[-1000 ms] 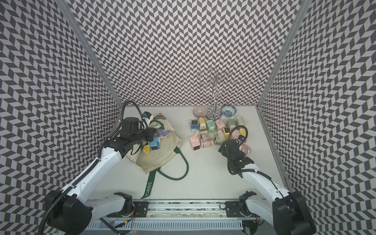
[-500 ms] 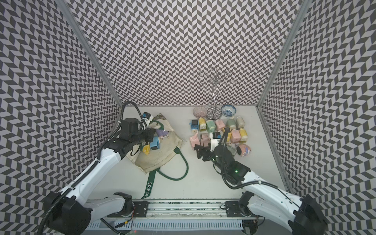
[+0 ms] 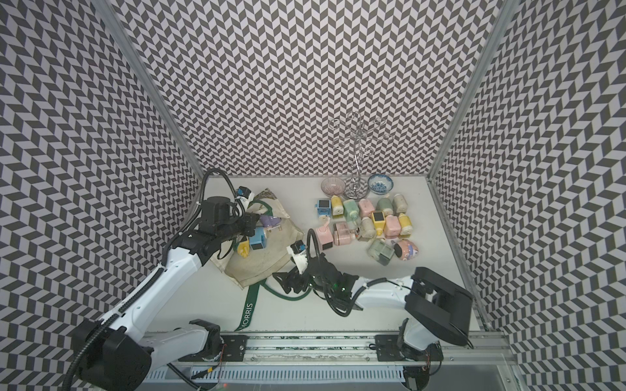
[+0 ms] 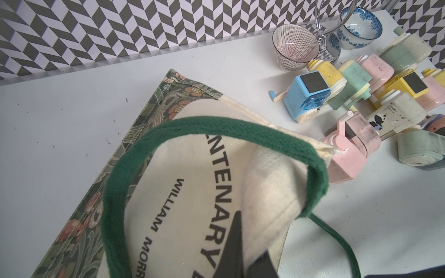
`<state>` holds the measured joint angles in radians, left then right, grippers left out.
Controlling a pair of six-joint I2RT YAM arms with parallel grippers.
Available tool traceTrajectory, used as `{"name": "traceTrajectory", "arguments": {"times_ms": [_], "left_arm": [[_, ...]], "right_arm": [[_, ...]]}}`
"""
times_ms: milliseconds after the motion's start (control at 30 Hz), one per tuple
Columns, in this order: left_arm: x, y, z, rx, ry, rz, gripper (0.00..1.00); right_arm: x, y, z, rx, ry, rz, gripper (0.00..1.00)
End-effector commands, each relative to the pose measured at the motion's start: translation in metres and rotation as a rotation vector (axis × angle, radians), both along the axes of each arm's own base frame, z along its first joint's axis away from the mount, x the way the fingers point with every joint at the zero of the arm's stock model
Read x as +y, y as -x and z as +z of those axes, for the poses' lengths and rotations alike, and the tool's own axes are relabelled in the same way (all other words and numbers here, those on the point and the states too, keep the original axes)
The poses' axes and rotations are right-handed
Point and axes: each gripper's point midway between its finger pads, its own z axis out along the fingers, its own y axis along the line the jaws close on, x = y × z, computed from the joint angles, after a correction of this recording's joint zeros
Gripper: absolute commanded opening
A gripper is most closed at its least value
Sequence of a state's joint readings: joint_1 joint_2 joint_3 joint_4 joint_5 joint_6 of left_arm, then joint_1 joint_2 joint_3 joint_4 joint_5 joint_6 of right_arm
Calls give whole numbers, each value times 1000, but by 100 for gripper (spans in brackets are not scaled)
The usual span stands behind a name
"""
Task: Take out the pencil sharpeners from the tote bags
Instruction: Pick up the pencil sharpener from the canvas bag.
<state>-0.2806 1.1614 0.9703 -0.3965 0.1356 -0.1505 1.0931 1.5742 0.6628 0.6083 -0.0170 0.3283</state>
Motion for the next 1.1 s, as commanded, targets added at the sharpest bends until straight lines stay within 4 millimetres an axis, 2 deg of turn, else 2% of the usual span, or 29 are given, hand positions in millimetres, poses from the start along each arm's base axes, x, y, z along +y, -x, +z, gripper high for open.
{"name": "traceTrajectory", "arguments": {"times_ms": [0,100,233,400,533,667,767,933,1000,1067], "left_arm": [[1,1,17,-62,16,0,0],[0,2,19,-70,22,-4,0],[0,3,21,-76,26,-9,0],[0,3,23,-83,27,-9,0],[0,3,22,-82,25,-7,0],[0,3,23,-86,27,-8,0],[0,3,23,-84,26,-10,0],[-1,4,24,-87,31,-15,0],[-2,4,25,-90,32,-19,0],[-3,5,24,-87,35,-19,0]], "right_arm": [[35,4,35,-139,-131,107,88],[55,-7,22,-200,-108,113,93],[75,-38,2,-233,-71,15,100],[96,-67,-28,-232,-9,-79,99],[110,-81,-56,-236,48,-96,99],[118,-97,-75,-223,75,-146,99],[116,-110,-87,-228,114,-214,99],[111,-132,-105,-248,200,-307,90],[112,-141,-115,-236,236,-338,89],[115,-146,-117,-244,224,-327,89]]}}
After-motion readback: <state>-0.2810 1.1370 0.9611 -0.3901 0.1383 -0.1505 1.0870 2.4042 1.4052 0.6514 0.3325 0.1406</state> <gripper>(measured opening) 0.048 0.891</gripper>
